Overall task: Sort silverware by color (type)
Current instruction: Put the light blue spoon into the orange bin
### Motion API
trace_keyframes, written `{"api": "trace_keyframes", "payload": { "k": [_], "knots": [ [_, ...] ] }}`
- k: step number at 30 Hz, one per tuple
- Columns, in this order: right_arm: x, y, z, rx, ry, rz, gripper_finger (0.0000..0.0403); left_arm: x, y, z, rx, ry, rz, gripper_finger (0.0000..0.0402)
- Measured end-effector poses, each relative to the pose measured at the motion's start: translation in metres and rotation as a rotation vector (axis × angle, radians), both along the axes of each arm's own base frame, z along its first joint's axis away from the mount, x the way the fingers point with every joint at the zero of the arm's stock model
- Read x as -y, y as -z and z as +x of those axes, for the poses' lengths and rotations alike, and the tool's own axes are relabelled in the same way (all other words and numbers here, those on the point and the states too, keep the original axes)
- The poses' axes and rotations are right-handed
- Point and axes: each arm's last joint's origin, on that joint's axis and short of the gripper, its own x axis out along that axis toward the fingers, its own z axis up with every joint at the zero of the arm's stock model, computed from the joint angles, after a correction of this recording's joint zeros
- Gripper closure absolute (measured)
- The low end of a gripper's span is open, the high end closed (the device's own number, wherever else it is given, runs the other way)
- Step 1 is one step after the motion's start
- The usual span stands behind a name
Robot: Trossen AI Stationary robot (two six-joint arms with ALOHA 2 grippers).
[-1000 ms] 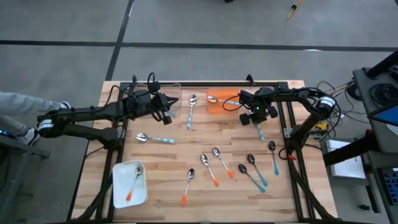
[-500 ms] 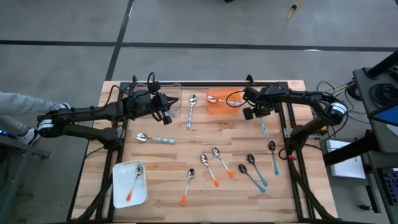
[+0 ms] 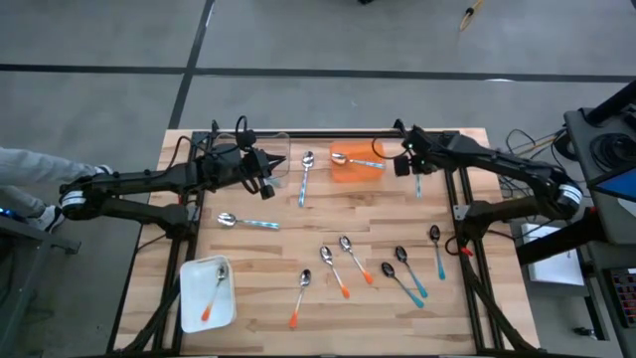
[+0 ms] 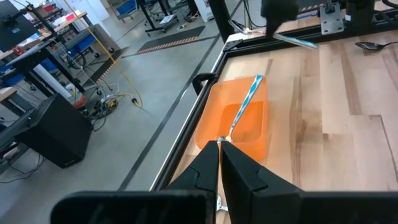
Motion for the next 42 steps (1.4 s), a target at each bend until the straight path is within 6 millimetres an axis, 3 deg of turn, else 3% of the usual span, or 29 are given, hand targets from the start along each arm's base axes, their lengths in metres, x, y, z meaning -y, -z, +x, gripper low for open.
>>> {"api": "trace_keyframes", "payload": {
  "k": [9,17,27,35,42],
  "knots": [
    [0.016,-0.051,0.025,0.063,-0.116,-0.139,0.0385,0.0,-0.001,0.0,0.009,0.0,0.003,0.0402],
    [0.048,-0.072,0.074,0.003,-0.404,-0.1,0.0385,0.0,-0.001,0.0,0.003,0.003,0.011,0.0402],
    [0.086,-0.057,0.127,-0.336,-0.732,0.185,0.0385,0.0,0.0,0.0,-0.007,0.007,0.02,0.0402],
    [0.114,-0.036,0.165,-0.388,-0.859,0.205,0.0385,0.0,0.0,0.0,-0.007,0.007,0.02,0.0402],
    [0.123,-0.022,0.185,-0.424,-0.899,0.251,0.0385,0.0,0.0,0.0,-0.01,0.008,0.022,0.0402]
  ]
}}
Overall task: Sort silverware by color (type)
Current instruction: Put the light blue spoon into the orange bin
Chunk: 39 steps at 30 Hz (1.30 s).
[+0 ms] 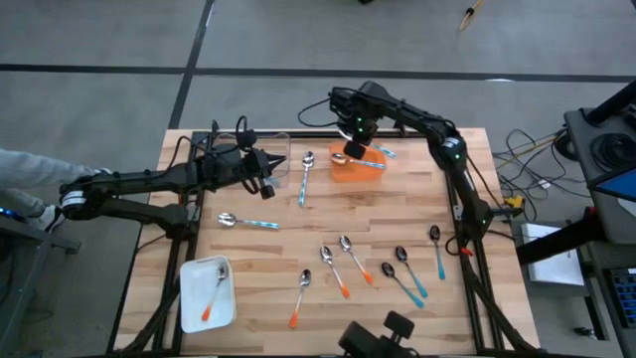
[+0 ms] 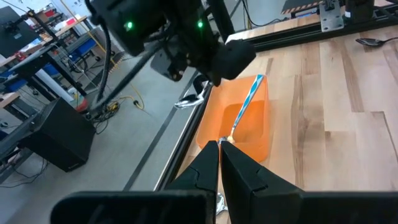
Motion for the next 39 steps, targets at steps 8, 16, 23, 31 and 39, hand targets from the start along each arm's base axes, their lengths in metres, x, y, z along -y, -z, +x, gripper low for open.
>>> {"api": "trace_keyframes", "payload": {
  "k": [8,16,23,31,39],
  "knots": [
    [-0.007,0.011,0.012,-0.03,-0.072,0.069,0.0385,0.0,0.0,0.0,-0.002,0.001,0.003,0.0402],
    [-0.019,0.012,0.019,-0.017,-0.088,0.088,0.0385,0.0,0.0,0.0,0.001,0.001,0.004,0.0402],
    [-0.019,0.026,0.024,-0.046,-0.07,0.107,0.0385,0.0,0.0,0.0,0.0,0.001,0.004,0.0402],
    [-0.018,0.034,0.026,-0.06,-0.048,0.115,0.0385,0.0,0.0,0.0,-0.001,0.001,0.003,0.0402],
    [-0.018,0.035,0.026,-0.061,-0.046,0.115,0.0385,0.0,0.0,0.0,-0.001,0.002,0.003,0.0402]
  ]
}}
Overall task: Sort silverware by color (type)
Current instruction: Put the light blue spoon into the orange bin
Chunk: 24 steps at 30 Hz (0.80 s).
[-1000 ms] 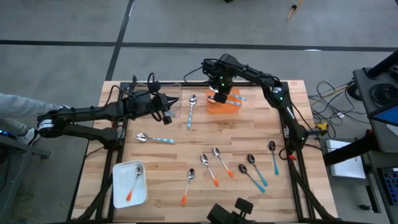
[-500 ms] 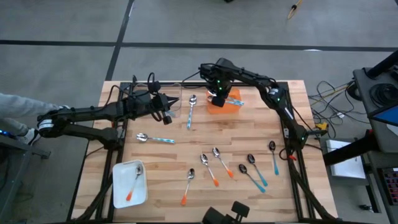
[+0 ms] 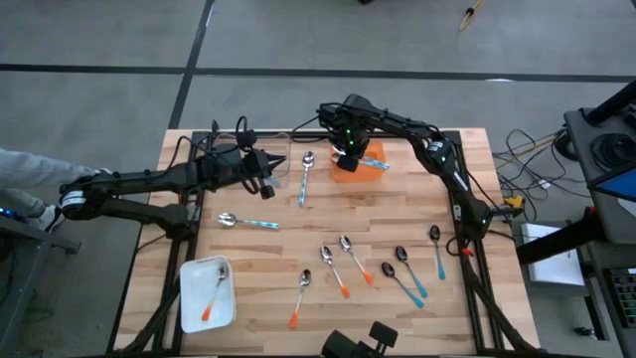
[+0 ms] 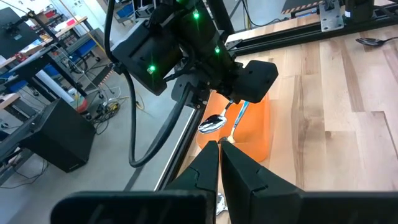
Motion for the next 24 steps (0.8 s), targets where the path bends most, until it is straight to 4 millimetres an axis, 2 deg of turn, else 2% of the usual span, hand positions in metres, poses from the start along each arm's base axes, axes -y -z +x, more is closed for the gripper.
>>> {"api": "trace_keyframes", "payload": {
  "k": [24],
  "knots": [
    [0.0013,0.0062,0.0007,-0.005,0.006,-0.02,0.0385,0.0,0.0,0.0,0.0,0.0,0.0,0.0402]
  ]
}}
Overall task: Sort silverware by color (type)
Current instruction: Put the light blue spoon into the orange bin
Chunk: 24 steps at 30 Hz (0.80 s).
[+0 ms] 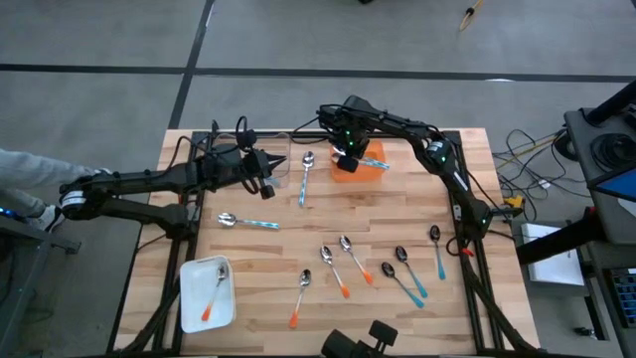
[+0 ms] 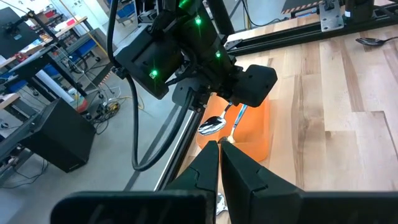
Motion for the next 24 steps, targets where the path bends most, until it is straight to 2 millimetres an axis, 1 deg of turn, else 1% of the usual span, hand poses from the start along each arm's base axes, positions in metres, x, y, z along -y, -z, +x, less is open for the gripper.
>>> {"api": "trace_keyframes", "payload": {
  "k": [12,19,24],
  "knots": [
    [0.0003,0.0001,0.0004,0.004,-0.016,-0.001,0.0383,0.0,0.0,0.0,0.0,0.0,0.0,0.0402],
    [0.0007,0.0001,0.0011,0.011,-0.016,-0.006,0.0361,0.0,0.0,0.0,0.0,0.0,0.0,0.0402],
    [0.0011,0.0002,0.0016,0.017,-0.008,-0.01,0.0357,-0.0001,0.0,0.0,0.0,0.0,0.0,0.0402]
  ]
}}
